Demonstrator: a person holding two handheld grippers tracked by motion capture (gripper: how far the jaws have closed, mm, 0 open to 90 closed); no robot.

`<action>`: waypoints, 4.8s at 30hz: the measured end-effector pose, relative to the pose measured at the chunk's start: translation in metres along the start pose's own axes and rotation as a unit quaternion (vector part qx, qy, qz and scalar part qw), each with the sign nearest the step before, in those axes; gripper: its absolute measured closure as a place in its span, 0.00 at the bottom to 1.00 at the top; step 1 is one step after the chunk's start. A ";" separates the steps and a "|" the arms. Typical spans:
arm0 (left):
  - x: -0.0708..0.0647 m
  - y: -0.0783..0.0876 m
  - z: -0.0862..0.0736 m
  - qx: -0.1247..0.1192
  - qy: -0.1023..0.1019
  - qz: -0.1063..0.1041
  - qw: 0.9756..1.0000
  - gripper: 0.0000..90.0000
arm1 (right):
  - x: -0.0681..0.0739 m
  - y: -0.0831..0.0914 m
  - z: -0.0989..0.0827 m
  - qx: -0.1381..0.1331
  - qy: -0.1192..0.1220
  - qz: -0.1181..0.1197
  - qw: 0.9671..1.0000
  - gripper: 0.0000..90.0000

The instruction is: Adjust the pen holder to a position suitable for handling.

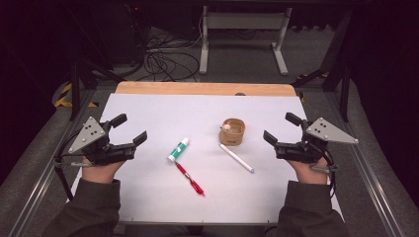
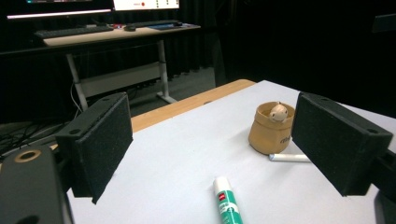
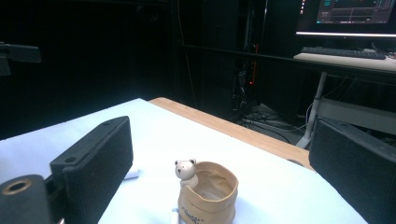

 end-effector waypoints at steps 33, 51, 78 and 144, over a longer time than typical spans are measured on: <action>-0.001 0.000 -0.002 0.005 -0.006 0.005 1.000 0.17 | 0.015 -0.044 -0.036 0.170 -0.007 0.012 0.985 0.43; 0.000 0.003 -0.001 0.001 -0.006 0.005 1.000 0.17 | 0.022 -0.071 -0.060 0.220 0.001 0.012 0.975 0.51; 0.000 0.003 -0.002 0.004 -0.008 0.002 1.000 0.18 | 0.031 -0.103 -0.104 0.304 0.003 0.027 0.952 0.56; -0.006 -0.003 -0.006 0.017 -0.012 -0.007 1.000 0.19 | 0.040 -0.130 -0.137 0.364 -0.003 0.018 0.931 0.75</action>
Point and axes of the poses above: each handheld gripper's, and its own axes: y roughly backward along the jaws, z roughly out of its top, x roughly to its left, the point moved 4 cm from there along -y, roughly forward along the jaws, and after that the axes turned 1 degree about -x, right-handed, at the moved point
